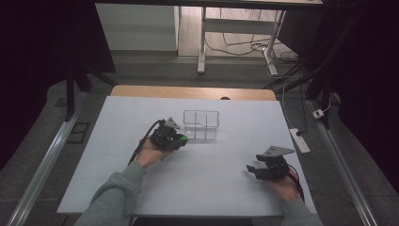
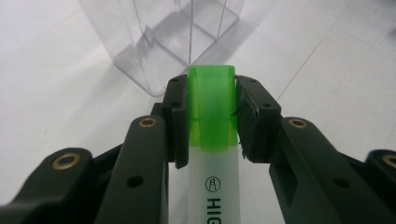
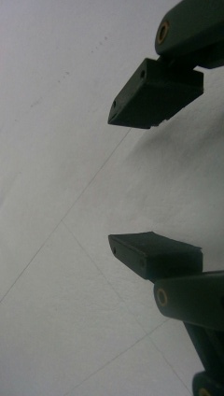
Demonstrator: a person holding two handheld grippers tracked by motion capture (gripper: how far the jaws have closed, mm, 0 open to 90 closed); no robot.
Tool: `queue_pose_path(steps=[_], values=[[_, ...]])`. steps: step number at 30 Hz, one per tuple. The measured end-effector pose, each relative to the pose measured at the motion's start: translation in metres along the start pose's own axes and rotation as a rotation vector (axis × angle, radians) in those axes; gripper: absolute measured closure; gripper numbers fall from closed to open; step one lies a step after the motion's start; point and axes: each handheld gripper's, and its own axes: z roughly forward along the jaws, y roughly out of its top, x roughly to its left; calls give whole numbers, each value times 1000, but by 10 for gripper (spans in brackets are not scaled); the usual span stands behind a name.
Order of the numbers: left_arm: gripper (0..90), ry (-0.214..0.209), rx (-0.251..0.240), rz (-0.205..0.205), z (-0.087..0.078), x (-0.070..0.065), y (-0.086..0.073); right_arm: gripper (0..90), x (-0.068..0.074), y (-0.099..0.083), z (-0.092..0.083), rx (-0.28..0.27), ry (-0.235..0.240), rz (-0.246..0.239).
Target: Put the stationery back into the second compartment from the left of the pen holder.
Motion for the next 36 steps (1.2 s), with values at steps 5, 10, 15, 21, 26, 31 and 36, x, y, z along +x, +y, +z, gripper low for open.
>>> queue_pose_path(steps=[5,10,15,21,26,31,36], values=[[666,2,-26,-4,-8,3,-1,359,0,0,0,-3,0,-1],[666,3,-76,-27,-18,8,-2,360,0,0,-1,-3,-2,-1],[666,9,-112,-37,-29,12,0,359,0,0,-1,-1,-7,-4],[666,10,-163,-50,-41,16,4,358,0,0,-1,-5,-4,-3],[666,8,-180,-55,-45,18,6,358,0,0,-1,-7,-4,-1],[666,8,-193,-45,-47,17,14,358,-1,0,-1,-3,-9,1],[666,9,-204,-29,-49,15,23,357,0,0,-2,-3,-12,1]])
